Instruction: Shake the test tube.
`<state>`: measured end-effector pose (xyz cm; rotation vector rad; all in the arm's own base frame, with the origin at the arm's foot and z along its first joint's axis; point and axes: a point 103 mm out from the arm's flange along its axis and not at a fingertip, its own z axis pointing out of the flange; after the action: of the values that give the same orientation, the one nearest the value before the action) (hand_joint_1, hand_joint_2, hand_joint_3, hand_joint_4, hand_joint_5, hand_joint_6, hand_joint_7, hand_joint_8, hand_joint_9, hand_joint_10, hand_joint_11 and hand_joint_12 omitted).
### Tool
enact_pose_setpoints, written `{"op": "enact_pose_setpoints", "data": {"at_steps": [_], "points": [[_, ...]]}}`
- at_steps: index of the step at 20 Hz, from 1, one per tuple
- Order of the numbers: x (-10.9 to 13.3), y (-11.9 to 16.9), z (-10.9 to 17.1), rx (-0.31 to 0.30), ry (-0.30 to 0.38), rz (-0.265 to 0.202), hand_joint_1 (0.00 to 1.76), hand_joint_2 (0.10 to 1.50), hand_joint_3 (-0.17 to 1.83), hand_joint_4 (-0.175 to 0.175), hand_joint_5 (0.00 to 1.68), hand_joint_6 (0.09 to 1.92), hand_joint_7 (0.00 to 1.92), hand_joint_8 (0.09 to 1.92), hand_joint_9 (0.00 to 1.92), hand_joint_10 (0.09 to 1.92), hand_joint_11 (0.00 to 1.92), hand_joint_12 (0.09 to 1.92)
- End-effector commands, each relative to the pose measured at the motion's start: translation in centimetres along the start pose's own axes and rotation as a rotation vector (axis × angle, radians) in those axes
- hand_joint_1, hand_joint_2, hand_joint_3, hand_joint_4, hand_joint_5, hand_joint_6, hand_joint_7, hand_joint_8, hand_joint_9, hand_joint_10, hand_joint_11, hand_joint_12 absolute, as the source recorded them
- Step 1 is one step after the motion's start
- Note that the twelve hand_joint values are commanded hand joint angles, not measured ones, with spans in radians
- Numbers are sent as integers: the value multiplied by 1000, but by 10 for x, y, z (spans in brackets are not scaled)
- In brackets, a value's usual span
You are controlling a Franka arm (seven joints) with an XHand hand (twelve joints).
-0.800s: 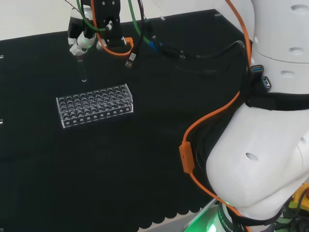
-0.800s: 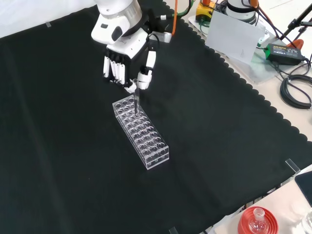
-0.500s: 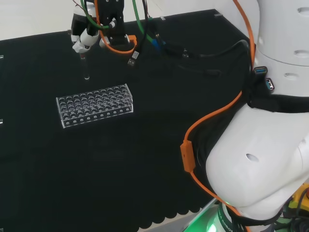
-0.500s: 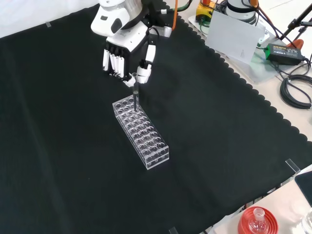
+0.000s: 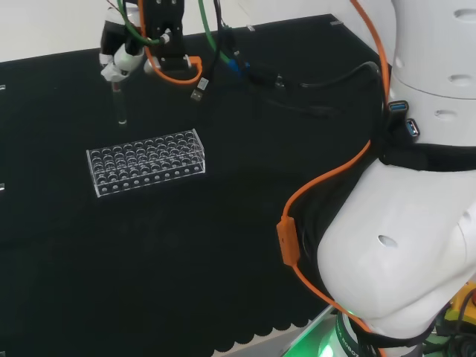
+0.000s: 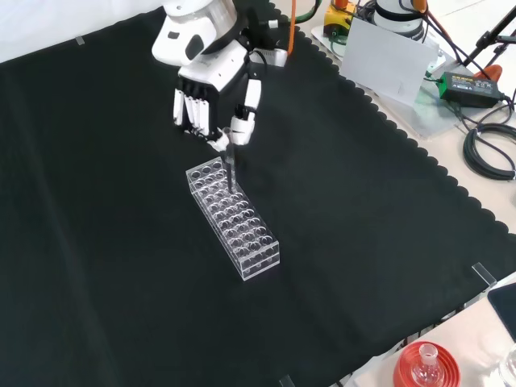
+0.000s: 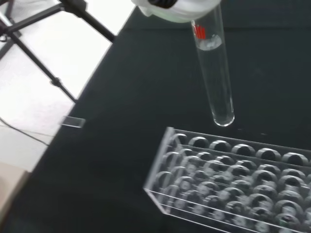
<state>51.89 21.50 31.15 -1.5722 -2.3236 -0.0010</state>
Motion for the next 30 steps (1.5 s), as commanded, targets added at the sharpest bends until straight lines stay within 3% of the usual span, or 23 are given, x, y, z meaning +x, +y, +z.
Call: {"op": "enact_pose_setpoints", "data": {"at_steps": [1,3,5,13,16,20,30], "points": [[63,24,10,10,50,-136,1408,1041,-84,-175,1160,696,1289,784,1154,524,762,1226],[68,25,12,14,38,-153,1408,1042,-86,-175,1161,694,1290,782,1156,522,765,1225],[60,23,12,20,21,-136,1408,1042,-87,-175,1162,692,1291,781,1157,520,767,1225],[-39,-18,-1,24,-78,85,1409,1043,-91,-175,1165,688,1293,777,1160,515,771,1222],[-57,-27,-8,11,-86,127,1409,1044,-94,-175,1166,685,1295,774,1162,511,773,1221],[-47,-22,-8,4,-74,104,1409,1044,-96,-175,1168,683,1296,772,1163,509,774,1219],[34,10,9,9,7,-69,1409,1046,-103,-175,1171,678,1299,767,1167,502,778,1217]]}}
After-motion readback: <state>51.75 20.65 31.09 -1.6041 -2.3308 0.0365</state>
